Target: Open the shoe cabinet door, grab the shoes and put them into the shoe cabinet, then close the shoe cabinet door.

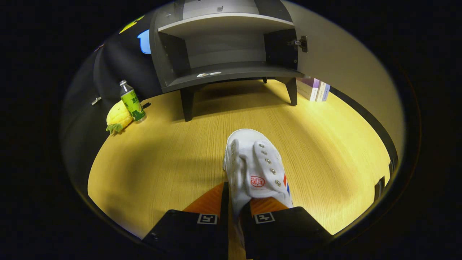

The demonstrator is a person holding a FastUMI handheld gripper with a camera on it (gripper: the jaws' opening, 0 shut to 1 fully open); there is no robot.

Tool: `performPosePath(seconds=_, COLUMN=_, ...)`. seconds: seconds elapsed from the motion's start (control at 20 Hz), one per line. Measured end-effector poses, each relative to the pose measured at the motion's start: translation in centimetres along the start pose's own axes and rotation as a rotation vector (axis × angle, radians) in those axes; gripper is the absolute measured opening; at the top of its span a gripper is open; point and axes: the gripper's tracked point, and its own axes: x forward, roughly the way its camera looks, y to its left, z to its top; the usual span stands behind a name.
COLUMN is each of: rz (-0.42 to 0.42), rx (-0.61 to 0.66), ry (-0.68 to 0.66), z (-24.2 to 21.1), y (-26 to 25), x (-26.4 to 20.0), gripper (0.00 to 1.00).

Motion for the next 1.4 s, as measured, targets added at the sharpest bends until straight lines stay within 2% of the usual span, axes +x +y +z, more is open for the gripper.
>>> performPosePath(seconds=0.3, rz=-0.005, rx=0.047, ry=-0.044, z=0.3, y=-0.2, x=1.3, gripper=0.19)
performPosePath(seconds=0.35, rz=-0.005, rx=0.041, ry=-0.054, z=0.8, y=-0.2, x=0.8, gripper=0.05)
performPosePath(seconds=0.6, rz=-0.016, rx=0.038, ry=-0.031, z=0.8, y=-0.2, x=1.0, gripper=0.05)
performPosePath(seconds=0.8, rz=-0.033, rx=-0.018, ry=-0.023, z=2.2, y=-0.5, x=-0.6, gripper=0.05)
performPosePath(seconds=1.05, rz=-0.045, rx=0.006, ry=-0.093, z=8.3, y=-0.4, x=-4.8, gripper=0.05)
performPosePath(seconds=1.4, rz=-0.062, rx=0.029, ry=-0.281, z=22.3, y=1.9, x=-12.9, gripper=0.05)
